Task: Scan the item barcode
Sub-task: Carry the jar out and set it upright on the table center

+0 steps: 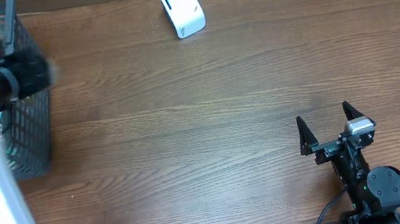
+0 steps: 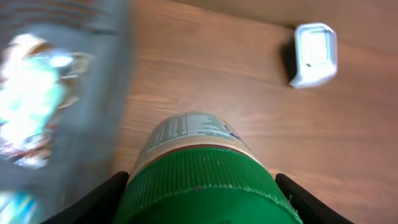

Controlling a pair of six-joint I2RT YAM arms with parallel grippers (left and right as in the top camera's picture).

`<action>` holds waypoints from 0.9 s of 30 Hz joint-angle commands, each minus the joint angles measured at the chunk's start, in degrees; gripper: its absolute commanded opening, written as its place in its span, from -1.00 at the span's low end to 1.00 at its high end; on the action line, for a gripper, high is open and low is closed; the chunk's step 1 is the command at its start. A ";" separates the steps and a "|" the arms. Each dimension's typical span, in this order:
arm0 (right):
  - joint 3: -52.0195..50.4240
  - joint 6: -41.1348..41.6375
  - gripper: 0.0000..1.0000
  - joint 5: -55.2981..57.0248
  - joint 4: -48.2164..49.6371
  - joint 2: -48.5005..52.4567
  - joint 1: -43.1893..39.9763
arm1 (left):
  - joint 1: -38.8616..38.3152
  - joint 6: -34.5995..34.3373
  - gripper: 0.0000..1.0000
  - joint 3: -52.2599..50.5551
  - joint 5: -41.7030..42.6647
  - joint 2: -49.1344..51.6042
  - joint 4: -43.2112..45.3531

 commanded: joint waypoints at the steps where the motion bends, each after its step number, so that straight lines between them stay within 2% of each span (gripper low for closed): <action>1: -0.59 -0.04 1.00 -0.35 0.24 -0.42 -0.07 | -9.38 -2.08 -0.64 1.53 -6.32 -1.77 -0.61; 6: -0.59 -0.04 1.00 -0.35 0.26 -0.42 -0.07 | -19.52 -3.56 -0.62 1.49 -8.24 -0.66 -1.97; 12: -0.59 -0.07 1.00 -0.35 0.26 -0.42 -0.07 | -27.32 -6.49 -0.57 1.46 -8.26 3.21 -3.78; 20: -0.59 -0.04 1.00 -0.35 0.24 -0.42 -0.07 | -35.47 -14.36 -0.55 1.49 -8.26 13.33 -4.68; 27: -0.59 -0.04 1.00 -0.33 0.24 -0.42 -0.07 | -41.11 -23.15 -0.53 1.49 -8.26 22.67 -1.01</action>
